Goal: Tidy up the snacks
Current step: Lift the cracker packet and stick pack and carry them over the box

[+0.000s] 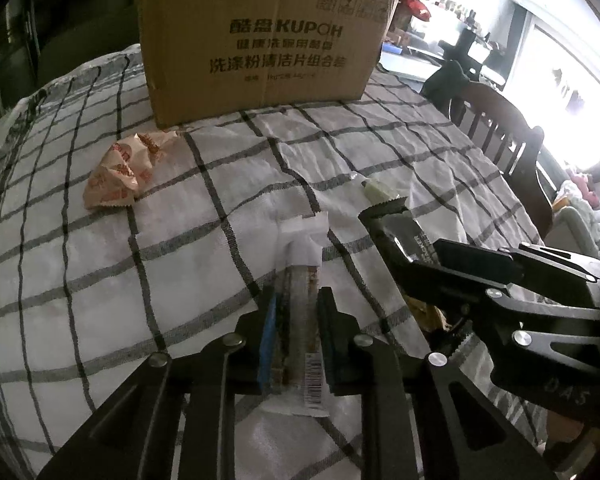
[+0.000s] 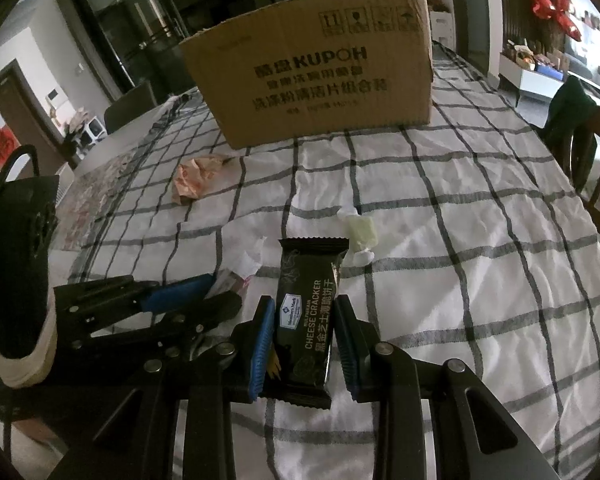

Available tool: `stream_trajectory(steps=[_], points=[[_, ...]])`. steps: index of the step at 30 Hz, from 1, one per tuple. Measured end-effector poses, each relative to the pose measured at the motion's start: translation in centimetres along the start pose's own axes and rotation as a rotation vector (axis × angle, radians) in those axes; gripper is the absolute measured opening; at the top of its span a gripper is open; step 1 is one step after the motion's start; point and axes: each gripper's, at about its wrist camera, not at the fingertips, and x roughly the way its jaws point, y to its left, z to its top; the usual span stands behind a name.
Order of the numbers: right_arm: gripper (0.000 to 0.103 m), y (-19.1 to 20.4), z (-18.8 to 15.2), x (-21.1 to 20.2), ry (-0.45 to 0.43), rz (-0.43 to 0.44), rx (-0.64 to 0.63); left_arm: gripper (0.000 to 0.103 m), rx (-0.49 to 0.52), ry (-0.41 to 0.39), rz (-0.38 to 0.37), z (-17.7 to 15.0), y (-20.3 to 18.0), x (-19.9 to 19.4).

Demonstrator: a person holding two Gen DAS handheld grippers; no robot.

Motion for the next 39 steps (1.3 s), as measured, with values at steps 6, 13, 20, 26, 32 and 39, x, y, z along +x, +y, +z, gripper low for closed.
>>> stream_trajectory(steps=[6, 13, 20, 26, 32, 39], points=[[0.031, -0.1, 0.1, -0.7, -0.014, 0.018, 0.002, 0.020, -0.015, -0.047, 0.001, 0.6, -0.4, -1.6], [0.031, -0.2, 1.2, -2.4, -0.064, 0.036, 0.006, 0.020, -0.023, -0.126, 0.010, 2.1, -1.0, -4.2], [0.031, 0.1, 3.3, -4.6, -0.140, 0.061, -0.006, 0.020, -0.013, -0.208, 0.030, 4.5, -1.5, -6.9], [0.031, 0.1, 5.6, -6.3, -0.217, 0.071, -0.012, 0.020, -0.005, -0.277, 0.042, 7.0, -1.7, -8.7], [0.031, 0.2, 8.1, -8.0, -0.295, 0.077, -0.017, 0.020, -0.011, -0.343, 0.056, 9.4, -1.7, -10.4], [0.031, -0.3, 11.5, -8.7, -0.348, 0.083, -0.008, 0.020, -0.003, -0.400, 0.077, 12.4, -1.6, -11.7]])
